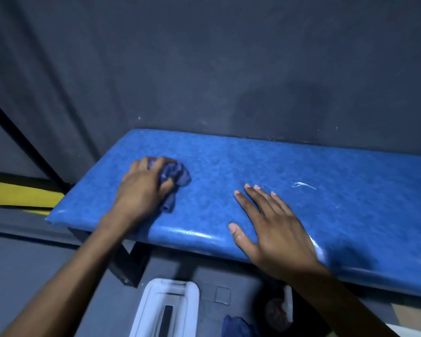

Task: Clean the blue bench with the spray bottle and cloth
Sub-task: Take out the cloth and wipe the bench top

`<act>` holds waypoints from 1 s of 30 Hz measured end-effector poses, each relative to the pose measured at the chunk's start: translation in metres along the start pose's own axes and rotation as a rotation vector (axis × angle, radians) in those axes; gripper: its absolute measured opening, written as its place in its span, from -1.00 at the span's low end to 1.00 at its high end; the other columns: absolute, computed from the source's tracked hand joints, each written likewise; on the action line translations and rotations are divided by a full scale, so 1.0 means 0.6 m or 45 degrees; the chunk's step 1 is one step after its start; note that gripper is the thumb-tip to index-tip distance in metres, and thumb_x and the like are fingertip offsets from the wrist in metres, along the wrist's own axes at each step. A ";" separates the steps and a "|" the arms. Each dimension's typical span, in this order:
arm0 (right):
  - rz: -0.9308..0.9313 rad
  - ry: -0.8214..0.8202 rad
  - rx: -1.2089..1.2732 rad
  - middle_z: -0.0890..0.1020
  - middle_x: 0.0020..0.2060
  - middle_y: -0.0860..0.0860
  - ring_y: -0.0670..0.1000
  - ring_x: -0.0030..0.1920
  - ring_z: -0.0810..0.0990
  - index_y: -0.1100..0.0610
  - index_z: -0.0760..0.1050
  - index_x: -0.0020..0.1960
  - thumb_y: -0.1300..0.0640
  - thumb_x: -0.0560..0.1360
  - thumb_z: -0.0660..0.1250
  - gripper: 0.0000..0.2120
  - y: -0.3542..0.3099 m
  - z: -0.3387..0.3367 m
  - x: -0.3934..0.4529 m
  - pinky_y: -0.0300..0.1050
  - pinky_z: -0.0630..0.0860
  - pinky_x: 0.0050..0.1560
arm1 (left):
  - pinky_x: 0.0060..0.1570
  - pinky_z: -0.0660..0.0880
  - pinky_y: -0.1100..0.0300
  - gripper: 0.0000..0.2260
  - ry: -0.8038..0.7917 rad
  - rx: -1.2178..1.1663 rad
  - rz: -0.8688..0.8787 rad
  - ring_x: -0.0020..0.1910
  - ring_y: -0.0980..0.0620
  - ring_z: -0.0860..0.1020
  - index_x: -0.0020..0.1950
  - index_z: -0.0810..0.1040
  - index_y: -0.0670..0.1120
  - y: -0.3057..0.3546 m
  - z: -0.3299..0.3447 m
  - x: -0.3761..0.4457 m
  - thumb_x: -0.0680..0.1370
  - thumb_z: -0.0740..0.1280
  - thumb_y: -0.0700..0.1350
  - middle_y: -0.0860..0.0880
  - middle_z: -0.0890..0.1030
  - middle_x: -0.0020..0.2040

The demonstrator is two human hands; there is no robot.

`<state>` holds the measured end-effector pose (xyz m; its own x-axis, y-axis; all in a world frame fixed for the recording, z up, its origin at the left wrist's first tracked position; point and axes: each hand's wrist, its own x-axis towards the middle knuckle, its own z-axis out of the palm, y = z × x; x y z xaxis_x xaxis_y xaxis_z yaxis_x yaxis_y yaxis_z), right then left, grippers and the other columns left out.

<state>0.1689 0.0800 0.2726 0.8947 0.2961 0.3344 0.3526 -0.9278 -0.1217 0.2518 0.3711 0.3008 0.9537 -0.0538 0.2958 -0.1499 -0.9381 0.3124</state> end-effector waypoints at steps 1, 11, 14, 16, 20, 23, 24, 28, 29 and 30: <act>0.002 0.002 0.001 0.33 0.57 0.03 0.00 0.59 0.23 0.03 0.31 0.57 -0.32 0.58 0.06 -0.32 -0.001 0.001 0.000 0.09 0.20 0.57 | 0.25 0.44 -0.13 -0.50 0.027 0.044 -0.088 0.25 -0.26 0.45 0.37 0.46 0.13 -0.015 0.001 0.027 0.49 0.11 0.27 -0.18 0.52 0.25; -0.014 -0.002 0.027 0.37 0.55 0.08 0.07 0.58 0.26 0.06 0.34 0.55 -0.32 0.58 0.09 -0.33 -0.001 0.004 0.004 0.14 0.17 0.57 | 0.27 0.42 -0.16 -0.54 -0.136 -0.081 0.131 0.27 -0.29 0.46 0.37 0.40 0.17 0.092 0.052 0.063 0.53 0.12 0.29 -0.17 0.54 0.24; -0.023 -0.025 0.037 0.33 0.57 0.10 0.07 0.61 0.18 0.06 0.30 0.57 -0.35 0.59 0.03 -0.30 -0.008 -0.012 -0.002 0.19 0.05 0.60 | 0.25 0.37 -0.09 -0.51 -0.123 -0.139 0.245 0.24 -0.24 0.50 0.38 0.46 0.13 0.092 0.031 0.007 0.50 0.12 0.24 -0.12 0.59 0.19; 0.025 -0.018 0.080 0.25 0.61 0.07 0.04 0.63 0.09 0.03 0.22 0.61 -0.37 0.59 -0.04 -0.27 0.004 -0.037 -0.018 0.19 -0.04 0.61 | 0.21 0.36 -0.10 -0.55 -0.073 -0.162 0.228 0.21 -0.26 0.51 0.37 0.50 0.12 0.096 0.019 -0.015 0.50 0.20 0.17 -0.13 0.59 0.19; 0.250 0.022 0.062 0.18 0.63 0.04 0.02 0.64 0.04 -0.01 0.16 0.63 -0.40 0.58 -0.14 -0.25 0.105 -0.094 -0.075 0.16 -0.05 0.62 | 0.11 0.45 -0.17 -0.60 -0.021 -0.227 0.172 0.18 -0.30 0.55 0.33 0.53 0.10 0.125 0.014 -0.004 0.50 0.27 0.07 -0.20 0.63 0.16; 0.388 -0.053 -0.046 0.16 0.64 0.05 0.04 0.64 0.04 -0.02 0.16 0.63 -0.47 0.54 -0.26 -0.16 0.201 -0.113 -0.124 0.15 -0.04 0.62 | 0.13 0.46 -0.15 -0.66 0.021 -0.386 0.212 0.19 -0.26 0.55 0.35 0.52 0.09 0.198 0.026 0.009 0.57 0.32 0.05 -0.19 0.62 0.18; 0.418 -0.095 -0.066 0.15 0.64 0.04 0.03 0.64 0.03 -0.04 0.15 0.63 -0.46 0.54 -0.23 -0.18 0.222 -0.114 -0.135 0.14 -0.07 0.62 | 0.15 0.46 -0.14 -0.69 0.036 -0.438 0.245 0.19 -0.27 0.55 0.35 0.53 0.07 0.233 0.035 0.014 0.60 0.36 -0.01 -0.22 0.62 0.17; 0.469 -0.079 -0.053 0.18 0.63 0.02 0.03 0.63 0.07 -0.09 0.16 0.62 -0.37 0.56 -0.09 -0.29 0.247 -0.104 -0.154 0.11 -0.07 0.62 | 0.19 0.45 -0.15 -0.64 -0.051 -0.476 0.416 0.15 -0.30 0.54 0.35 0.51 0.07 0.378 0.099 0.036 0.56 0.28 0.09 -0.23 0.61 0.14; 0.471 -0.053 -0.054 0.21 0.62 0.02 0.02 0.63 0.09 -0.09 0.18 0.61 -0.36 0.57 -0.05 -0.32 0.247 -0.100 -0.153 0.11 -0.05 0.62 | 0.23 0.43 -0.17 -0.59 -0.098 -0.393 0.462 0.17 -0.30 0.54 0.35 0.50 0.09 0.407 0.125 0.041 0.54 0.22 0.16 -0.21 0.60 0.16; 0.472 -0.027 -0.050 0.22 0.62 0.02 0.02 0.63 0.10 -0.10 0.20 0.60 -0.35 0.57 -0.02 -0.33 0.248 -0.097 -0.152 0.12 -0.04 0.62 | 0.30 0.38 -0.19 -0.55 -0.125 -0.267 0.489 0.21 -0.30 0.54 0.36 0.49 0.12 0.432 0.147 0.046 0.52 0.15 0.22 -0.20 0.60 0.19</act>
<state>0.1235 -0.0983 0.2784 0.9653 -0.0576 0.2547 -0.0072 -0.9808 -0.1947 0.2621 0.0963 0.3101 0.8375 -0.4262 0.3420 -0.5377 -0.7546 0.3761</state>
